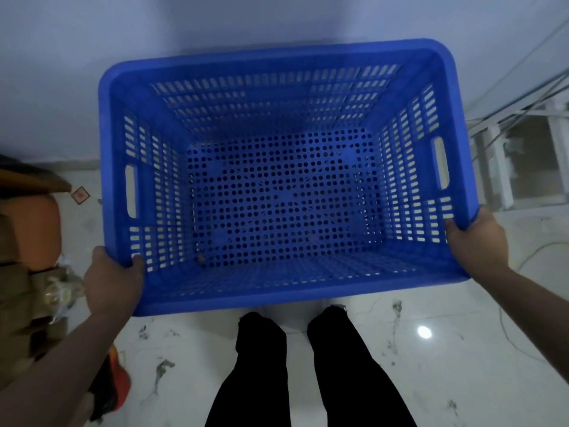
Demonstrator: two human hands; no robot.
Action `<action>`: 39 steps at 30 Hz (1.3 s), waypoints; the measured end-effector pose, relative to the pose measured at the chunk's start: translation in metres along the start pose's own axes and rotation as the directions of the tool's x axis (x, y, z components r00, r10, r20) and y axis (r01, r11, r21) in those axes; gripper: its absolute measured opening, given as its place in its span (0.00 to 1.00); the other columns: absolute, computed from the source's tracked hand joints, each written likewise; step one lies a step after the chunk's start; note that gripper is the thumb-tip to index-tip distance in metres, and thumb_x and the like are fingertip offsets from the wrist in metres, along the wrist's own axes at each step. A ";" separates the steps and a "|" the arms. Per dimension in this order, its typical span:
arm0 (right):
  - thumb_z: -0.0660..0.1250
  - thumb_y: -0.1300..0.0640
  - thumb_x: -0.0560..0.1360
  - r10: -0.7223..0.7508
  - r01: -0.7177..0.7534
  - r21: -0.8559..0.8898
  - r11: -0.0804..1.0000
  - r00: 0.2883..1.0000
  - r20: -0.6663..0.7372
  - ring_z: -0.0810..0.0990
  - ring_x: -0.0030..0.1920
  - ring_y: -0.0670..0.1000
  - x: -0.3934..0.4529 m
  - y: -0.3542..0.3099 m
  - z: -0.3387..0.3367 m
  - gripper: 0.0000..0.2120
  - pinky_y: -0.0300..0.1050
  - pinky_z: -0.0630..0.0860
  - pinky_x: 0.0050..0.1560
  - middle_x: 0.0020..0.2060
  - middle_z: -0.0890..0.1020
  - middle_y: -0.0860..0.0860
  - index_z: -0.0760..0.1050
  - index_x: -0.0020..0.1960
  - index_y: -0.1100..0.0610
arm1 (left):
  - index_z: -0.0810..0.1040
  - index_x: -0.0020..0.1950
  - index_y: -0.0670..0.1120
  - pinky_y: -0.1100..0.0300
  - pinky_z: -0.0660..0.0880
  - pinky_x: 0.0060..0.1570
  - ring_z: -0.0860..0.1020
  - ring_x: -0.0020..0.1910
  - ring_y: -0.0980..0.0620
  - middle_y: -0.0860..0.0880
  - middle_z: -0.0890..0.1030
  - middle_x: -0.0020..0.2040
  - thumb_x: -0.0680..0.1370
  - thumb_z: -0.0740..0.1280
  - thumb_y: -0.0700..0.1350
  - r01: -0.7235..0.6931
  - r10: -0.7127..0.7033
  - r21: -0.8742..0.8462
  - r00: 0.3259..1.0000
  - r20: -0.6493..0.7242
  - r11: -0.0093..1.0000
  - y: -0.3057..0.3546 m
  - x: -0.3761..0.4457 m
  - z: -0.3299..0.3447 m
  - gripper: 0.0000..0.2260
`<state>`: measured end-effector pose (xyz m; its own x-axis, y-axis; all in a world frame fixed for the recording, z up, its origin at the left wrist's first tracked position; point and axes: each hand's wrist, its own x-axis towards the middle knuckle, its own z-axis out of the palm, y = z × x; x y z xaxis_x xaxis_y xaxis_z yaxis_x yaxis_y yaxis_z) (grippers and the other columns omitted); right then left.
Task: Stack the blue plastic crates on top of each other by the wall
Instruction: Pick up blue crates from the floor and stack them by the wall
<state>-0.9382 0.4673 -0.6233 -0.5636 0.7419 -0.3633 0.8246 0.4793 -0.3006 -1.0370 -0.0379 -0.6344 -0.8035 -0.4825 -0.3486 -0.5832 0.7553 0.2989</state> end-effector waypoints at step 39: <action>0.62 0.40 0.73 -0.473 0.764 -0.340 0.549 0.619 0.627 0.81 0.50 0.49 -0.050 -0.016 0.035 0.19 0.46 0.78 0.49 0.50 0.83 0.44 0.76 0.61 0.44 | 0.74 0.60 0.52 0.57 0.74 0.41 0.80 0.46 0.51 0.52 0.80 0.51 0.77 0.56 0.60 -0.925 0.600 0.291 0.379 0.704 0.243 0.041 -0.039 0.037 0.19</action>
<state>-0.9246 0.4065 -0.6312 -0.7695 -0.0618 -0.6357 0.0387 0.9890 -0.1429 -1.0251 0.0289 -0.6415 -0.5707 0.5826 -0.5787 0.6361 0.7593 0.1371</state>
